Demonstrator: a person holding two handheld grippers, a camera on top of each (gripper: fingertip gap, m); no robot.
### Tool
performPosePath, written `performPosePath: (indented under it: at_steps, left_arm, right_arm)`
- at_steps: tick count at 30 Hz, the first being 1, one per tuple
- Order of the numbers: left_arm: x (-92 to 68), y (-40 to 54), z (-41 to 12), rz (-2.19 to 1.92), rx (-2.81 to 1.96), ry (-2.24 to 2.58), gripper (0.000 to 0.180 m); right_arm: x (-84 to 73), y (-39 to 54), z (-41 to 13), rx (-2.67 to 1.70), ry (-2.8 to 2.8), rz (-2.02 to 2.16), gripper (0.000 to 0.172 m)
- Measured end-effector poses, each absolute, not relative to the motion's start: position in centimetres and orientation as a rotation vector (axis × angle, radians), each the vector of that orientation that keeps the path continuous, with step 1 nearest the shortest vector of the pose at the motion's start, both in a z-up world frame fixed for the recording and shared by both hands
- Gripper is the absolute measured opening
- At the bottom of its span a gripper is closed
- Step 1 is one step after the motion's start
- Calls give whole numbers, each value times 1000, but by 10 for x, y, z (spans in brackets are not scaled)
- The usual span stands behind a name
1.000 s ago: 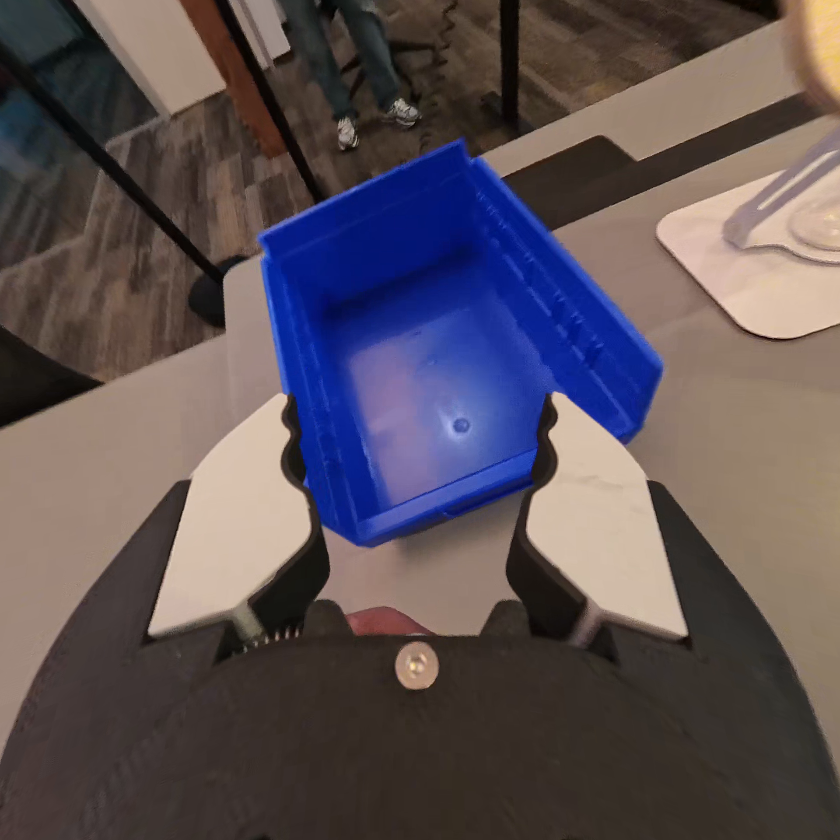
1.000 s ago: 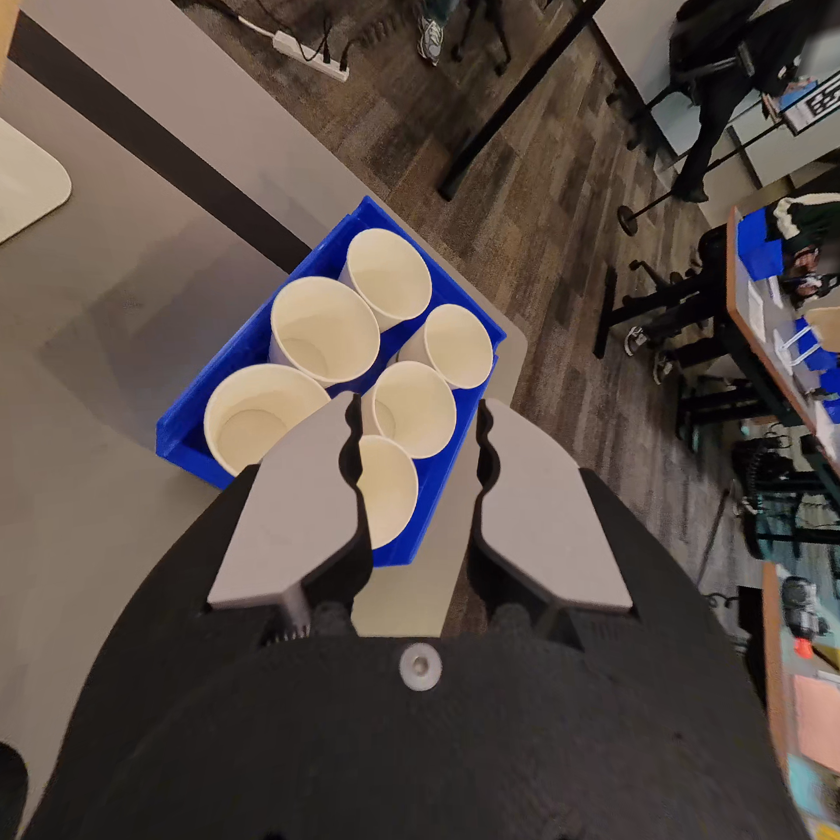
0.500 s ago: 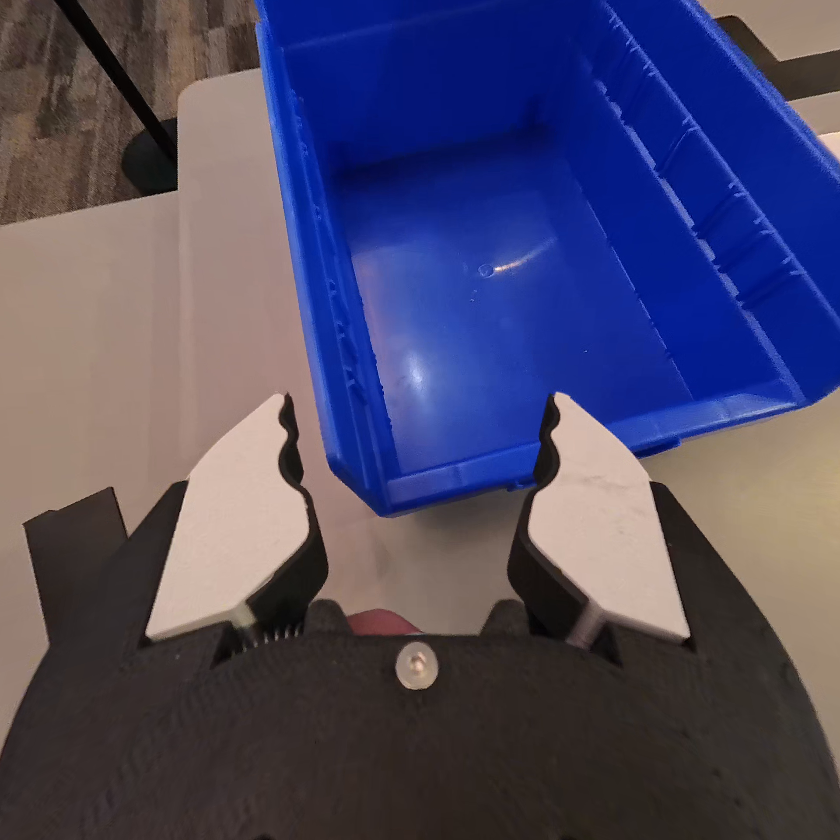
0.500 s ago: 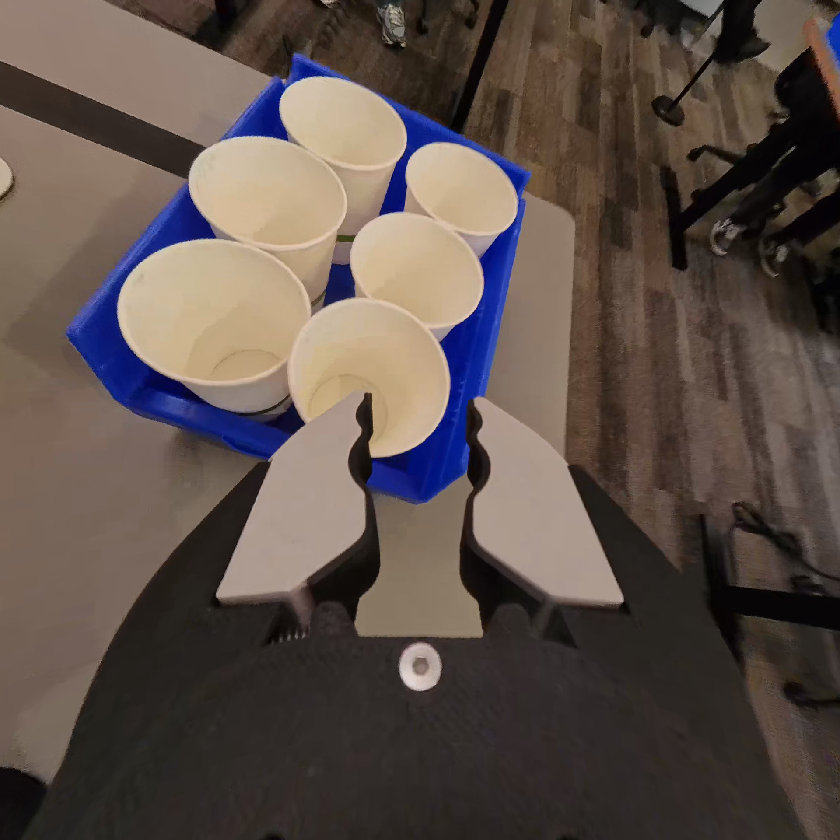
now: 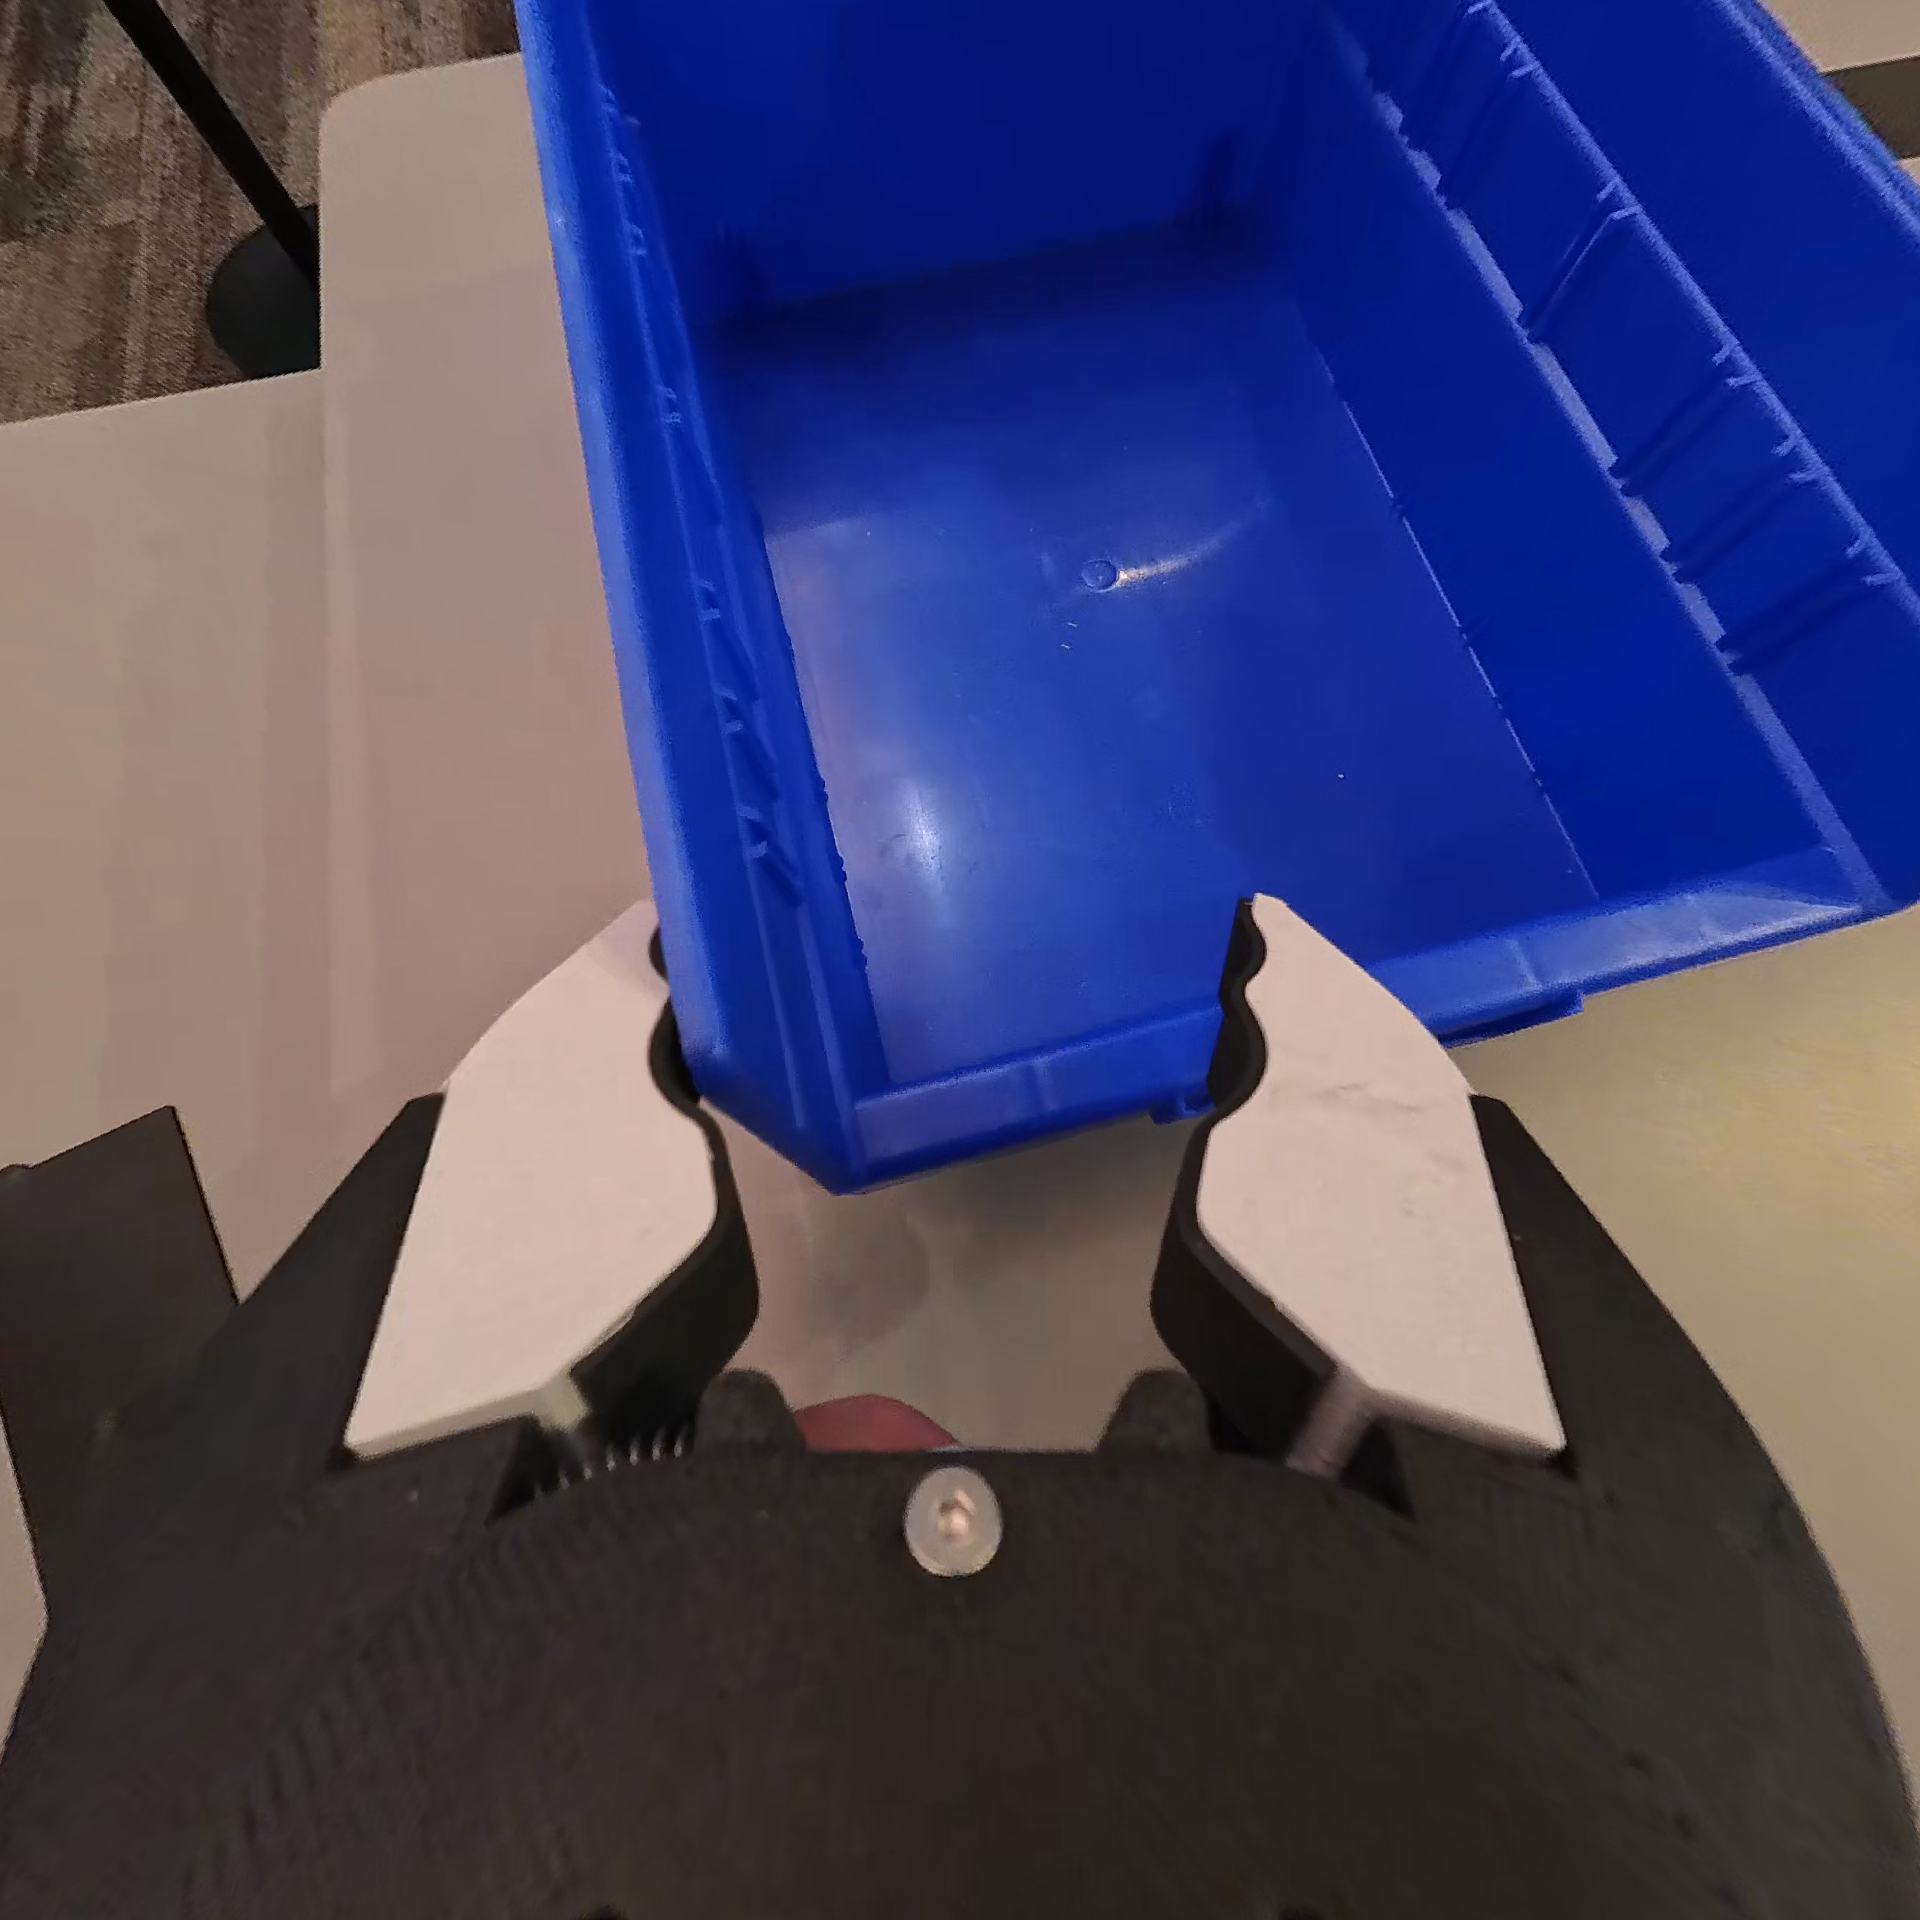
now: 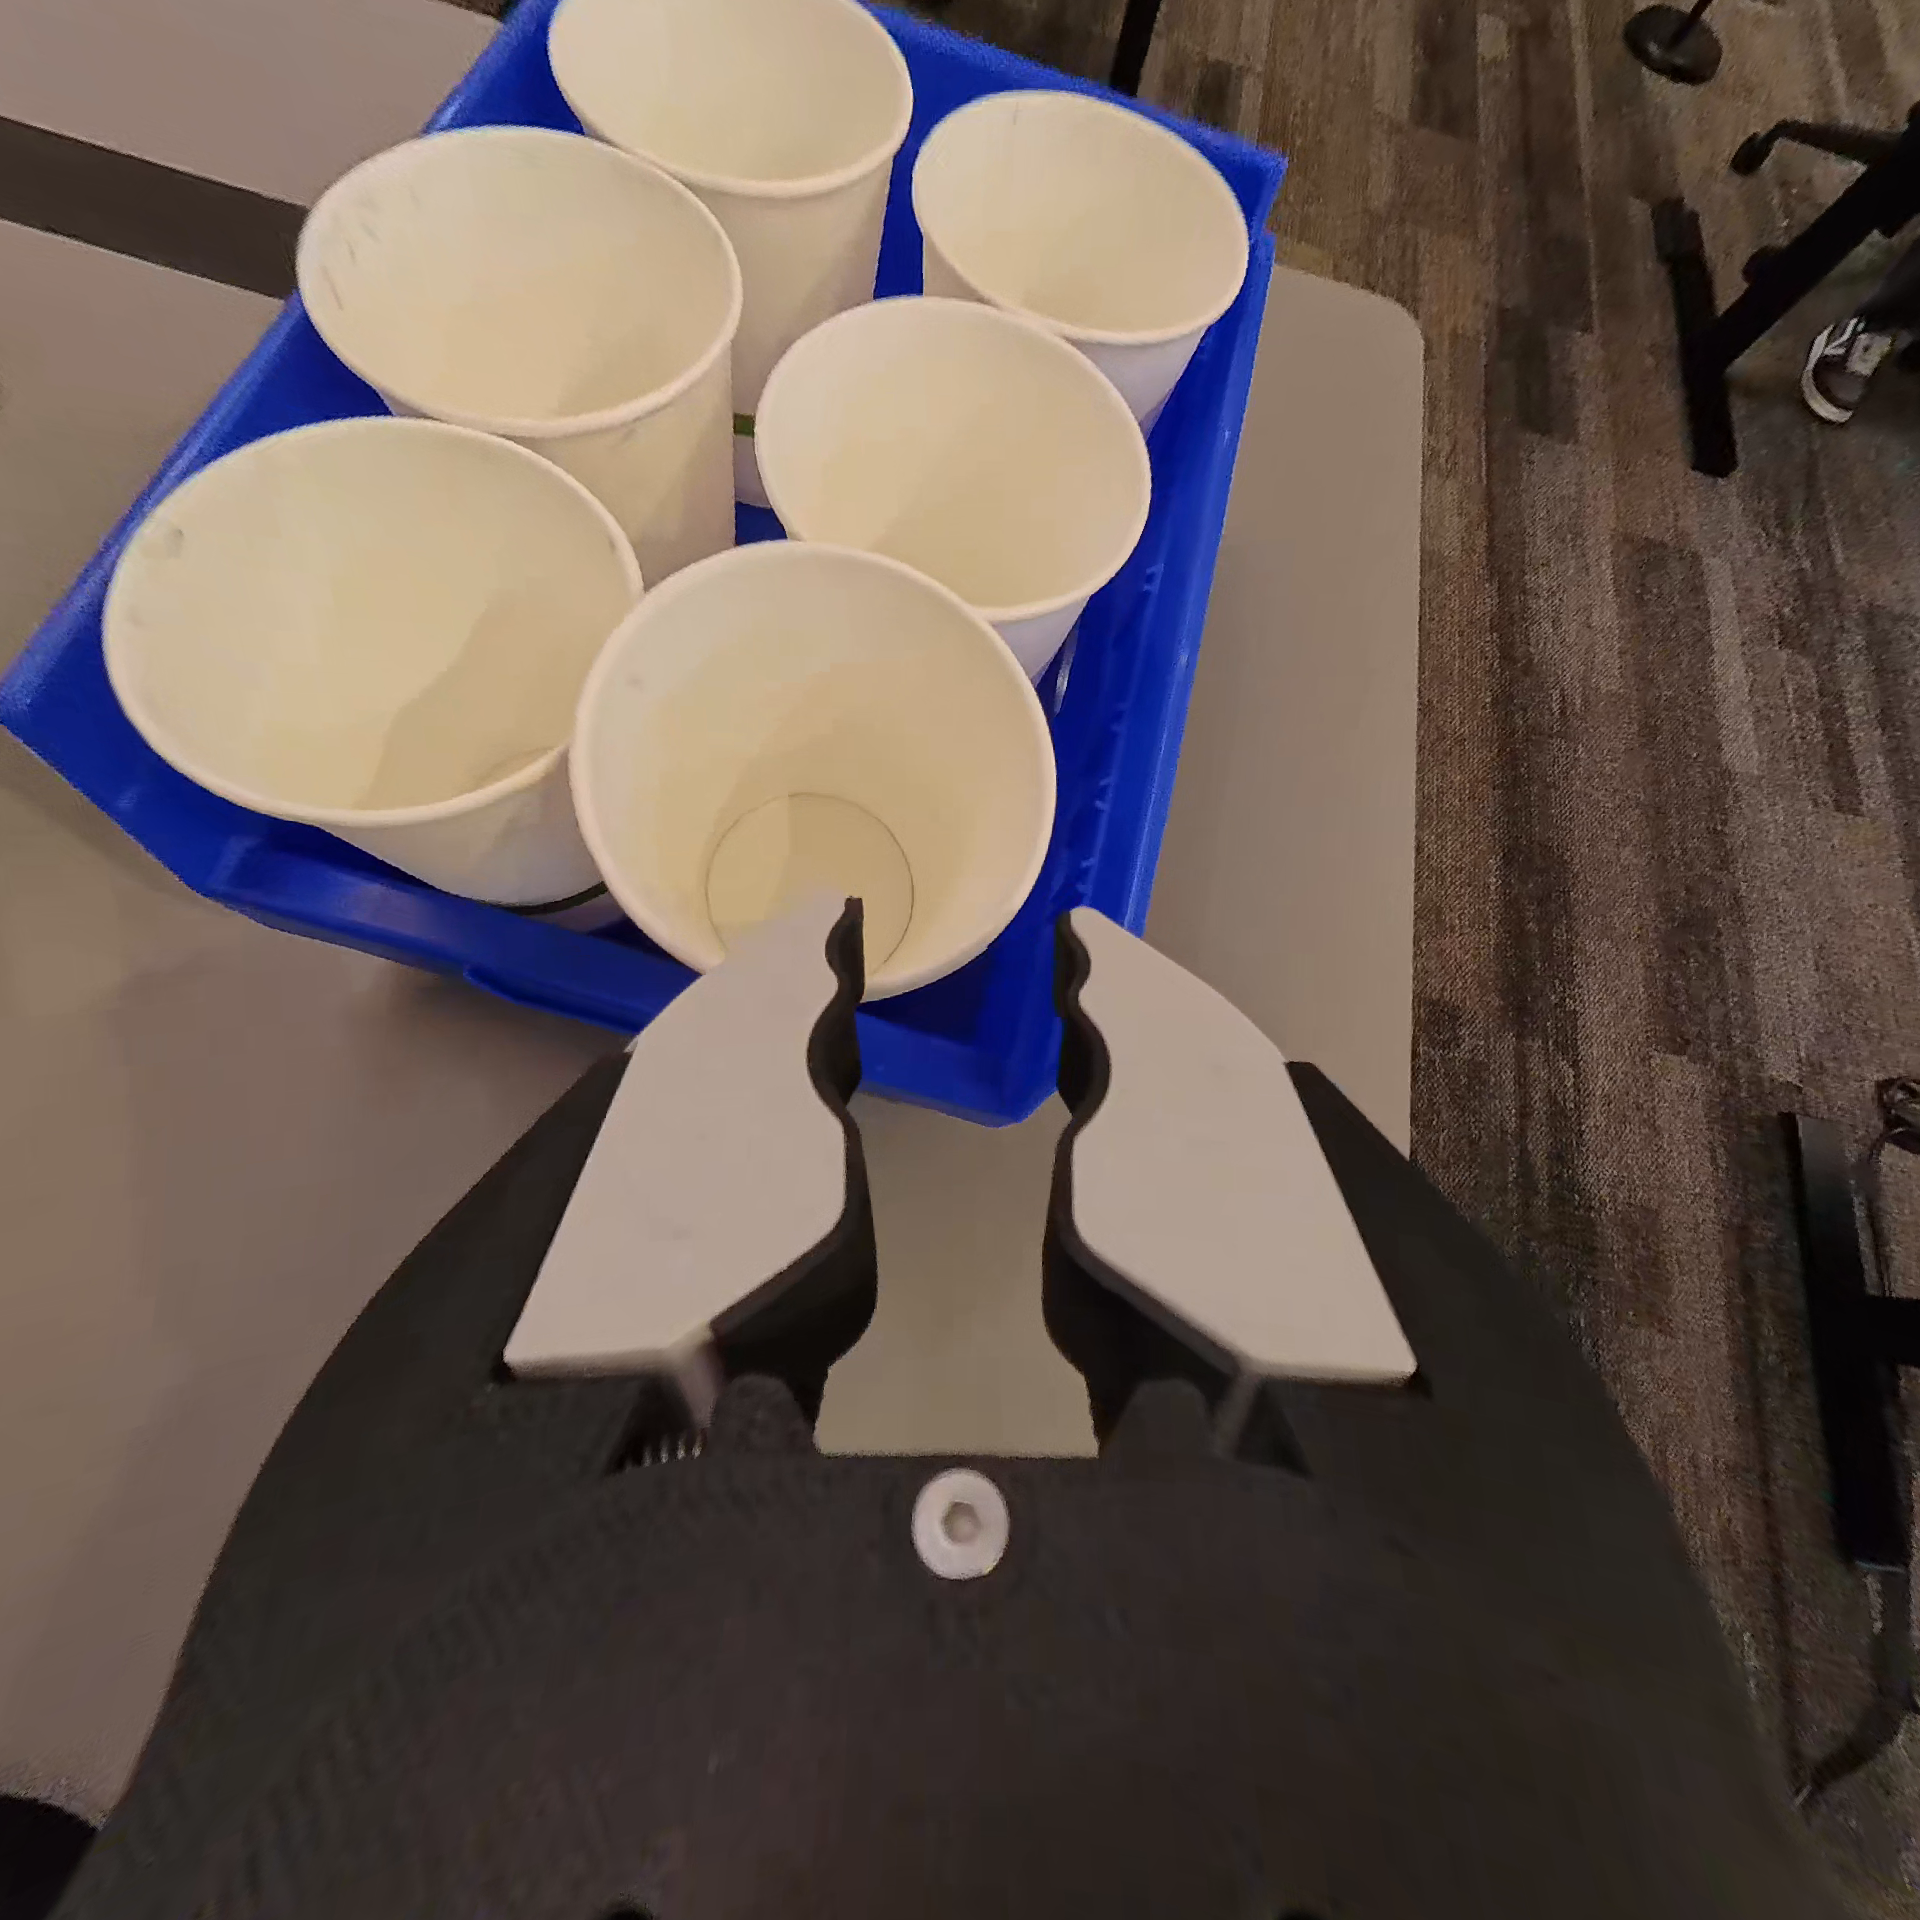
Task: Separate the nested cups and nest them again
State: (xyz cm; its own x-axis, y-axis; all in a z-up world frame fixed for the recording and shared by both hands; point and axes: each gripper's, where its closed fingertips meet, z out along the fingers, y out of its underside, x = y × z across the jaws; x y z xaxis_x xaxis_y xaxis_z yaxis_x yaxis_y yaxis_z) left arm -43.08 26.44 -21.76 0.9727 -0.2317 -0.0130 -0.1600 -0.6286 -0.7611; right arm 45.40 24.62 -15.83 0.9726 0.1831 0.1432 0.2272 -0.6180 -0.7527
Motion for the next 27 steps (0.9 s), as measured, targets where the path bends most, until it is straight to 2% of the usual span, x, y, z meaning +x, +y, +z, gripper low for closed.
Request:
performPosePath:
  at_steps: [3,6,11,20,27]
  left_arm:
    - [-430,266,-219,-103,-2266,276,96]
    - [-430,266,-219,-103,-2268,277,96]
    - [-431,266,-220,-100,-2274,284,95]
    - [-431,266,-221,-97,-2281,288,95]
    - [-431,265,-222,-93,-2302,299,95]
  right_arm:
    - [454,249,-166,-2270,-277,-35,29]
    - [454,253,-168,-2271,-264,-3,11]
    - [460,255,-167,-2293,-253,-4,4]
    - [467,256,-156,-2382,-331,-90,2]
    - [469,271,-156,-2627,-518,-92,2]
